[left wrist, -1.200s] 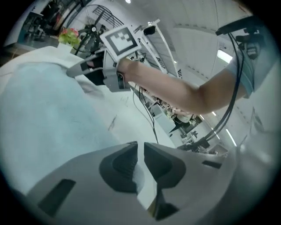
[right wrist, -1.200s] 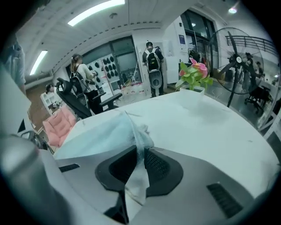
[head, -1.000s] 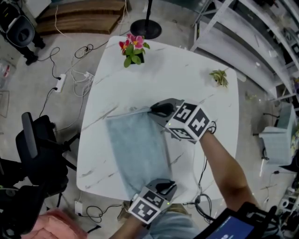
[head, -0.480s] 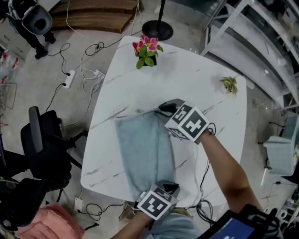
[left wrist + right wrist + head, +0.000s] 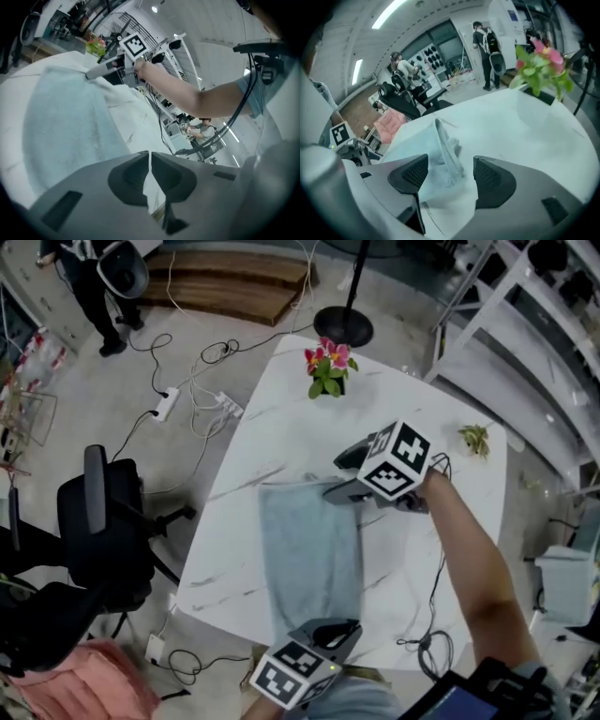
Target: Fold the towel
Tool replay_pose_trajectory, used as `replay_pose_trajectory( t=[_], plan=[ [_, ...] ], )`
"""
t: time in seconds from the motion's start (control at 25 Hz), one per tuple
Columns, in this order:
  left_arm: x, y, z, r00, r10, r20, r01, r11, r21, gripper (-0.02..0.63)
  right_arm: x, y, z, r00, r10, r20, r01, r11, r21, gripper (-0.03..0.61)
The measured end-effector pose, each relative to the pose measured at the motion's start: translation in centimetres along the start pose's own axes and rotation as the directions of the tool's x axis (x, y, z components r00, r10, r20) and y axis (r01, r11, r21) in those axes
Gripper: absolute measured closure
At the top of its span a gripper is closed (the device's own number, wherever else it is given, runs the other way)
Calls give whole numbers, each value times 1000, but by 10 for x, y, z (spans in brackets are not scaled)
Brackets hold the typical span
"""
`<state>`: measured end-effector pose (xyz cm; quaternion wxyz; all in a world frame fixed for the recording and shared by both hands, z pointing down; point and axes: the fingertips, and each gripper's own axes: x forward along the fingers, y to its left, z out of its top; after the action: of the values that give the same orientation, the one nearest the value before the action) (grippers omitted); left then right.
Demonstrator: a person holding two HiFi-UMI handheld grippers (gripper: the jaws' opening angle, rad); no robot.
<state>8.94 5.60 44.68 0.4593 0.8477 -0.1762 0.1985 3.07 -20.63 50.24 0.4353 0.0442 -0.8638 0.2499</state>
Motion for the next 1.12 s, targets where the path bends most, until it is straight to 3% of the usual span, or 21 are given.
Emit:
replay_pose_trajectory(
  t=[0.08, 0.16, 0.28, 0.36, 0.52, 0.68, 0.84, 1.12],
  plan=[
    [-15, 12, 10, 996, 55, 64, -53, 998, -28, 597, 16, 0, -8, 993, 70, -95, -70, 998, 0, 253],
    [-28, 37, 13, 987, 130, 97, -123, 990, -74, 588, 23, 5, -6, 978, 145, -148, -145, 989, 8, 284],
    [-40, 87, 10, 969, 230, 91, -211, 961, -180, 561, 35, 24, -7, 932, 281, -230, -286, 958, 10, 400],
    [-40, 108, 5, 969, 242, 46, -224, 943, -244, 563, 40, 30, -7, 918, 314, -242, -323, 946, 0, 482],
    [-42, 111, 12, 971, 237, 46, -217, 940, -264, 589, 17, 43, 14, 957, 253, -140, -269, 958, -102, 506],
    [-64, 90, 16, 946, 283, 159, -242, 942, -234, 589, -19, 90, 38, 991, 132, -36, -137, 938, -319, 506],
    [-93, 53, 6, 913, 289, 288, -222, 944, -245, 589, -48, 155, 41, 998, 20, 60, 14, 854, -519, 505],
    [-118, 2, -55, 883, 327, 336, -268, 940, -210, 589, -46, 253, -16, 979, -105, 173, 199, 645, -737, 502]
  ],
)
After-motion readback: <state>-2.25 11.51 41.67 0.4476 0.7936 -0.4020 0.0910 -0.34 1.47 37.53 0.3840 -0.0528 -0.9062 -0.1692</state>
